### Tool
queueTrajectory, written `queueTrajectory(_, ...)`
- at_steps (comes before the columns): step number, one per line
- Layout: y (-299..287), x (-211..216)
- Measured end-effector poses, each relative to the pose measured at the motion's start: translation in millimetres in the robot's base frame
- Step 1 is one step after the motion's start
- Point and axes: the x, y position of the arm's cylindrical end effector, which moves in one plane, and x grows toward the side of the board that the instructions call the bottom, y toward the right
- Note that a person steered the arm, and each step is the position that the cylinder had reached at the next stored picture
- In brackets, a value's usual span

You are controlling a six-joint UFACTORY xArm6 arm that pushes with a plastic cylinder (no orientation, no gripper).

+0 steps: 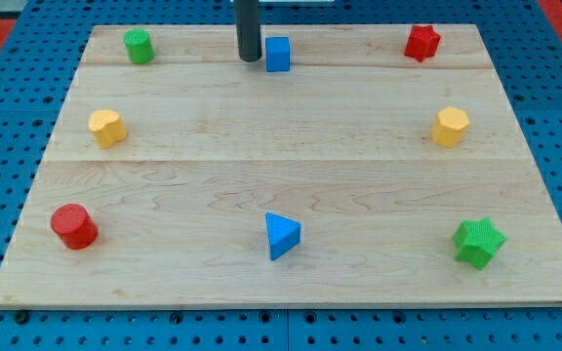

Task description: Put the blue cube at the top center of the board

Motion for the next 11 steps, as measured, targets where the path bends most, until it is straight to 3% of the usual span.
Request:
queueTrajectory(2,5,0)
queueTrajectory(4,-4,35)
queueTrajectory(7,26,35)
queueTrajectory(9,28,0)
queueTrajectory(11,3,25)
